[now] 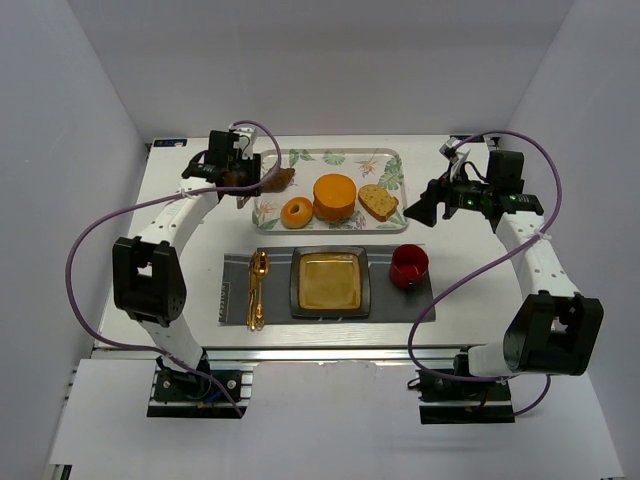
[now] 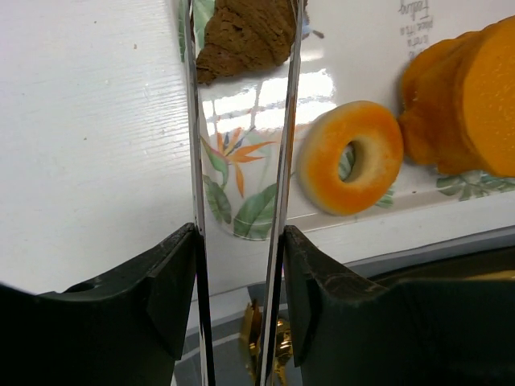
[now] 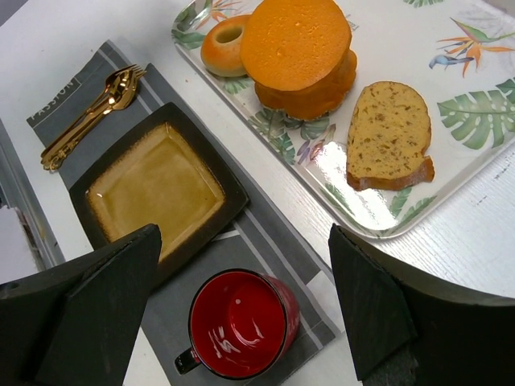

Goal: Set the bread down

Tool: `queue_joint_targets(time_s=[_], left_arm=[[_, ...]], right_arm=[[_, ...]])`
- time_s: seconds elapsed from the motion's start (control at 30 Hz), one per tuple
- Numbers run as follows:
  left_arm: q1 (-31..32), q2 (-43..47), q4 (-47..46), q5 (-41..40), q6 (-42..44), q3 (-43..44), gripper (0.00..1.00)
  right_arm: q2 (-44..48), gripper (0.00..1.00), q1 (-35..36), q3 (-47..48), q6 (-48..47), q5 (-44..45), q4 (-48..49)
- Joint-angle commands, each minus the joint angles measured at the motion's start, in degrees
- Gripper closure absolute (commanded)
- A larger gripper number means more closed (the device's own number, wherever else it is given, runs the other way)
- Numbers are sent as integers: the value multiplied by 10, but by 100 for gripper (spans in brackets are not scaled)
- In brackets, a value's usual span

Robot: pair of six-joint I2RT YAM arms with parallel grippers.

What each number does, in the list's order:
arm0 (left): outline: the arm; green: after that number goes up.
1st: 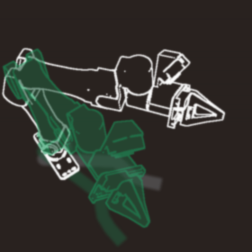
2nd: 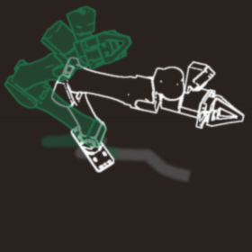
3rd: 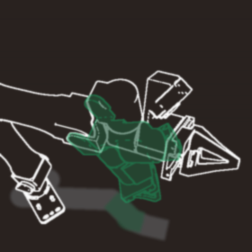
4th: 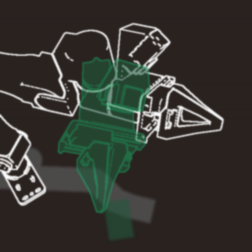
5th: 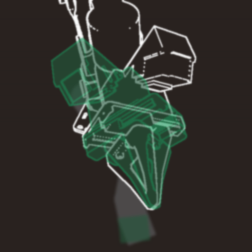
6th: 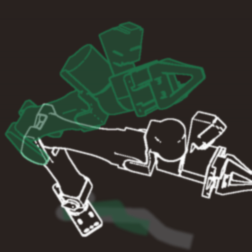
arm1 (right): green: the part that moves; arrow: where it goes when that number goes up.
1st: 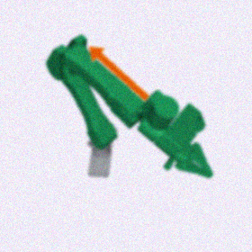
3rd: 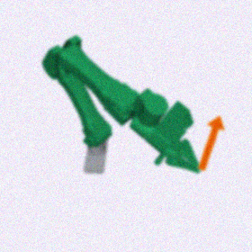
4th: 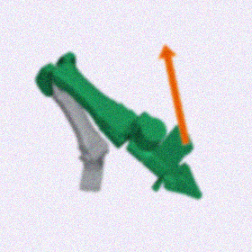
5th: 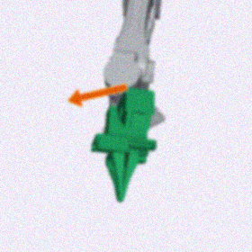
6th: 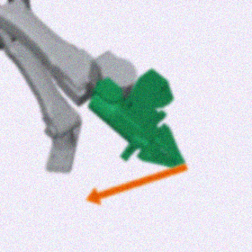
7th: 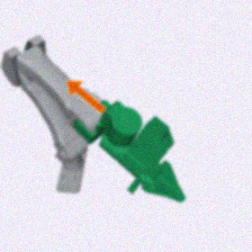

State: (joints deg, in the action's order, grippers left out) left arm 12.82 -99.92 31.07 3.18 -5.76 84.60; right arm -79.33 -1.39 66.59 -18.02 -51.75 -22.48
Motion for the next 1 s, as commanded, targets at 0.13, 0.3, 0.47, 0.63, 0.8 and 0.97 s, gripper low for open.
queue_joint_targets(time_s=[0.13, 0.3, 0.47, 0.63, 0.8, 0.97], left_arm=[[0, 8, -21, 16, 52, -16, 44], [1, 10, -29, 42, 50, -40, 44], [0, 3, -29, 34, 51, -48, 43], [0, -13, -29, 25, 49, -49, 43], [0, -32, -30, 27, 48, -44, 49], [3, -43, -26, 22, 47, -33, 60]], right_arm=[[7, 11, -2, 5, 6, -24, 15], [6, 11, -2, 6, 7, -24, 13], [1, 11, -2, 11, 9, -24, 11], [-4, 11, -2, 16, 12, -26, 11], [-4, 11, -2, 19, 12, -26, 10], [-3, 11, -2, 19, 12, -25, 9]])
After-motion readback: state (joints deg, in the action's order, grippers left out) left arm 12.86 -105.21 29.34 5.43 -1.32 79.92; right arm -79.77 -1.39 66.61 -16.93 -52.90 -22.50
